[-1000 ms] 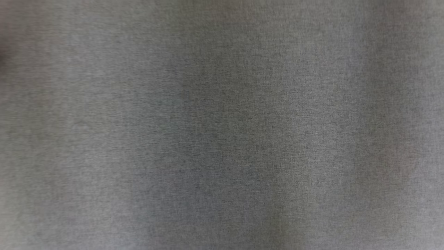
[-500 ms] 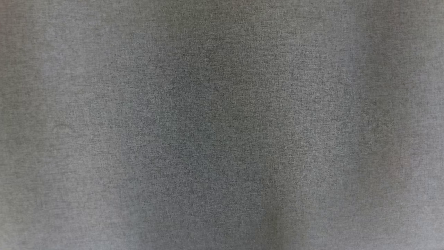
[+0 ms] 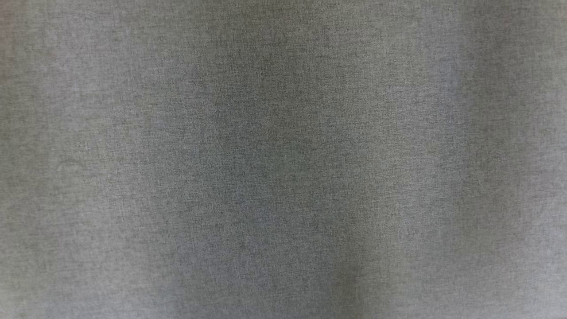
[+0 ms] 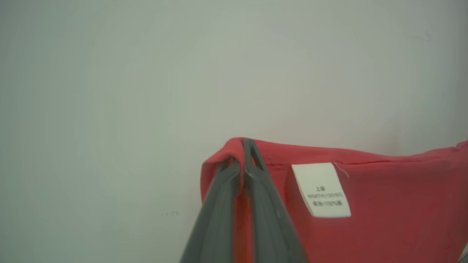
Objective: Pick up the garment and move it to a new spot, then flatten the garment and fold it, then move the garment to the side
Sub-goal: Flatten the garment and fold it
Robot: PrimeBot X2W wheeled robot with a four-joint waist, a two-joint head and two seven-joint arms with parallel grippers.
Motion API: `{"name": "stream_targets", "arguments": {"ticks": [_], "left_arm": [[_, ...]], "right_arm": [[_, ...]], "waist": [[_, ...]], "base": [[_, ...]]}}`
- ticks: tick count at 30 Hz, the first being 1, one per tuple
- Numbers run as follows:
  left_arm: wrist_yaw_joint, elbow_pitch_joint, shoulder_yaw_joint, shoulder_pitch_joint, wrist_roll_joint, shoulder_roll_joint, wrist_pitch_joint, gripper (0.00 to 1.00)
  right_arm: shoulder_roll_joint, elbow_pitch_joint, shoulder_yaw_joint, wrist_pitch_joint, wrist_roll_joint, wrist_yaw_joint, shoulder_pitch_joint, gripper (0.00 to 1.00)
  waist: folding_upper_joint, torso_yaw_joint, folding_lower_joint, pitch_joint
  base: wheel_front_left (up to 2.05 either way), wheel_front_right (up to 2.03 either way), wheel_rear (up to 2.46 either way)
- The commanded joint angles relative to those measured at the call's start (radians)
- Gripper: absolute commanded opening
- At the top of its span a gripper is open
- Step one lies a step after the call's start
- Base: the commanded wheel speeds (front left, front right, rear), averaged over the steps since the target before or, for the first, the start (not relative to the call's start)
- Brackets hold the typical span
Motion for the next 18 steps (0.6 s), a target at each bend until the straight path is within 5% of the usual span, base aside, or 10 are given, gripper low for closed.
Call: {"name": "stream_targets", "arguments": {"ticks": [1,10,18], "left_arm": [[0.003,0.006,-0.005,0.002,-0.014,0.004,-0.012,0.0],[0.003,-0.026,-0.06,0.135,-0.091,0.028,-0.078,0.0],[0.003,-0.162,-0.087,0.431,-0.142,0.113,-0.122,0.0]], "right_arm": [[-0.001,0.004,0.006,-0.01,0.01,-0.003,-0.009,0.0],[0.004,-0.025,0.064,-0.056,0.107,-0.003,0.101,0.0],[-0.044,-0.167,0.116,-0.094,0.283,-0.003,0.389,0.0]], "waist": [[-0.0001,0.0,0.0,0.002],[-0.0001,-0.009,0.0,-0.036],[-0.0001,-0.017,0.0,-0.14]], "base": [[0.0,0.0,0.0],[0.0,0.0,0.0],[0.0,0.0,0.0]]}}
